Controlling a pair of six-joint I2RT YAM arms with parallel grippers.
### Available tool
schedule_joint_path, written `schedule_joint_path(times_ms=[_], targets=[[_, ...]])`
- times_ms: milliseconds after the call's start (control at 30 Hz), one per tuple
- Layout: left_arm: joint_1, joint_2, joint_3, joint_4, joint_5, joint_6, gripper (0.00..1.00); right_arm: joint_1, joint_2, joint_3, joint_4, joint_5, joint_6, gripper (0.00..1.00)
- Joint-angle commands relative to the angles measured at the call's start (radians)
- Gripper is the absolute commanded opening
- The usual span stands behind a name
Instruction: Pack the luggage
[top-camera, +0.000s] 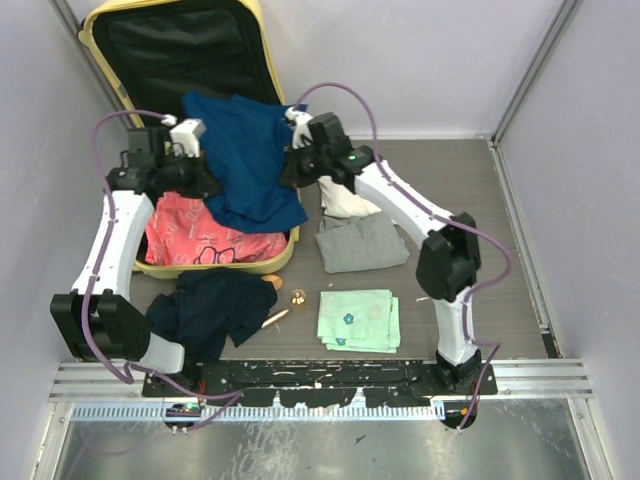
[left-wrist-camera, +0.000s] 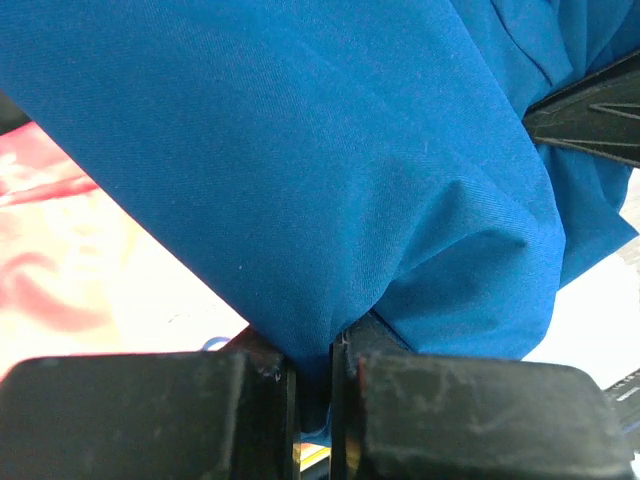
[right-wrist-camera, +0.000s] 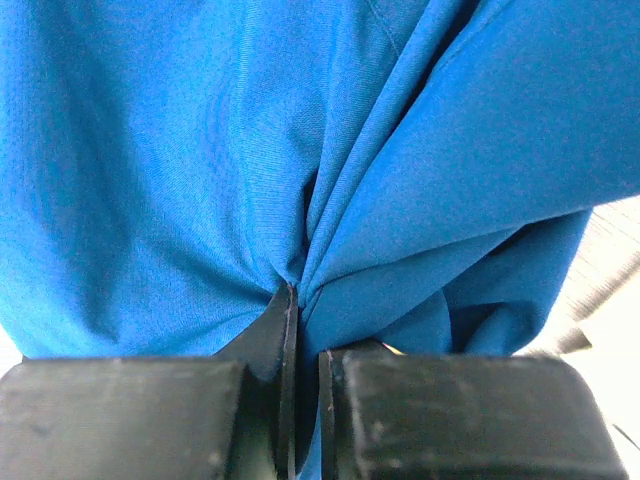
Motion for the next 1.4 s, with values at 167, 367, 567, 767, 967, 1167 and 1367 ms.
schedule_joint_path(times_ms=[167, 367, 567, 767, 967, 1167, 1367], targets=[[0.327, -0.022, 0.0, -0.067, 0.14, 0.248, 0.0, 0.179, 0.207, 0.261, 0.209, 0.009, 0.083, 0.01], [0.446, 0.084, 0.017, -0.098, 0.179, 0.335, 0.0, 0.217, 0.319, 0.293, 0.271, 0.044, 0.107, 0.01], [0.516, 0.206, 0.036, -0.15, 0.161, 0.394, 0.13, 0.241, 0.355, 0.23, 0.335, 0.071, 0.093, 0.01], [0.533, 0.282, 0.115, -0.182, 0.095, 0.389, 0.7, 0.246, 0.354, 0.127, 0.374, 0.119, 0.138, 0.01], [0.534, 0.221, 0.158, -0.12, 0.07, 0.339, 0.86, 0.251, 0.374, 0.093, 0.4, 0.139, 0.238, 0.01], [0.505, 0.252, 0.271, -0.014, 0.114, 0.285, 0.92, 0.305, 0.378, 0.084, 0.435, 0.092, 0.198, 0.01], [0.424, 0.43, 0.395, 0.075, 0.117, 0.198, 0.93, 0.313, 0.381, 0.06, 0.422, 0.106, 0.169, 0.01]])
